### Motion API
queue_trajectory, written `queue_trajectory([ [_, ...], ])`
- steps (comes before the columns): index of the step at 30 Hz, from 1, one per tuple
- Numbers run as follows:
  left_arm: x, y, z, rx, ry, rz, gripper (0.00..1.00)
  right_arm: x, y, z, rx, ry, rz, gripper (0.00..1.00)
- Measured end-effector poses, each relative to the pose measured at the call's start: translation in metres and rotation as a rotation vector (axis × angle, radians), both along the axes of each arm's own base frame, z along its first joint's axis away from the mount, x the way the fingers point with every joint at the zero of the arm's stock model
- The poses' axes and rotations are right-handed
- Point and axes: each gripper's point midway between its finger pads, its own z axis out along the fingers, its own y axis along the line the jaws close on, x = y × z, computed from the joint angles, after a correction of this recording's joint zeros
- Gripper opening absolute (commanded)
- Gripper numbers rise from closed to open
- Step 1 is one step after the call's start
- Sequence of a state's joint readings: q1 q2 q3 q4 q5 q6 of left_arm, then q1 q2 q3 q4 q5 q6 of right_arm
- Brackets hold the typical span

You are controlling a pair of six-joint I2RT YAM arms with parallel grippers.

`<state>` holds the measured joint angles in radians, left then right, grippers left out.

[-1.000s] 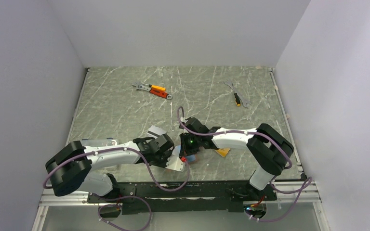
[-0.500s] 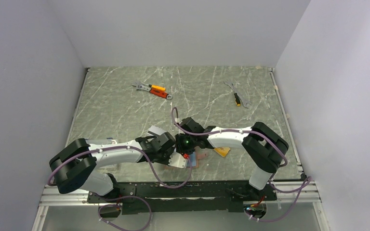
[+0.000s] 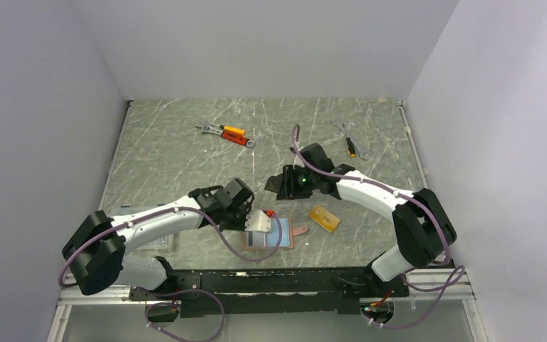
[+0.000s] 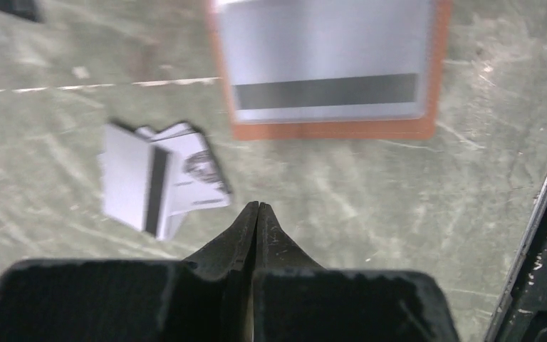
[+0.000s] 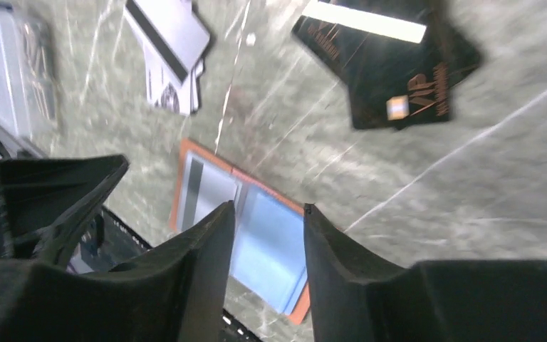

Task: Put the credit cards into the card holder
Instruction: Pick up the credit card from the center of the board.

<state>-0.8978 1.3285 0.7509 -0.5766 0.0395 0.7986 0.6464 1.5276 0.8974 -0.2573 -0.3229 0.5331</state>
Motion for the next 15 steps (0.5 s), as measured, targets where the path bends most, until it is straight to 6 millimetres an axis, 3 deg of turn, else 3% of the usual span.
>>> queue_trajectory([
  [2,0.012,-0.004,0.019,-0.035,-0.009,0.034,0.08,0.019,-0.01,0.011,0.003,-0.033,-0.039,0.54],
  [6,0.051,-0.013,0.068,-0.147,-0.046,0.142,0.22,0.056,-0.031,0.026,-0.006,-0.088,-0.117,0.61],
  [7,0.061,-0.014,0.079,-0.173,-0.057,0.167,0.35,0.064,-0.036,0.028,-0.008,-0.099,-0.133,0.62],
  [8,0.071,-0.016,0.089,-0.197,-0.064,0.193,0.85,0.073,-0.041,0.029,-0.012,-0.106,-0.152,0.62],
  [9,0.08,-0.017,0.098,-0.216,-0.069,0.218,0.98,0.081,-0.046,0.029,-0.016,-0.109,-0.165,0.62],
  [12,0.098,-0.027,0.107,-0.263,-0.038,0.269,0.99,0.098,-0.057,0.018,-0.035,-0.094,-0.198,0.62],
  [15,0.111,-0.035,0.101,-0.298,0.055,0.311,0.99,0.103,-0.067,-0.001,-0.059,-0.05,-0.218,0.6],
])
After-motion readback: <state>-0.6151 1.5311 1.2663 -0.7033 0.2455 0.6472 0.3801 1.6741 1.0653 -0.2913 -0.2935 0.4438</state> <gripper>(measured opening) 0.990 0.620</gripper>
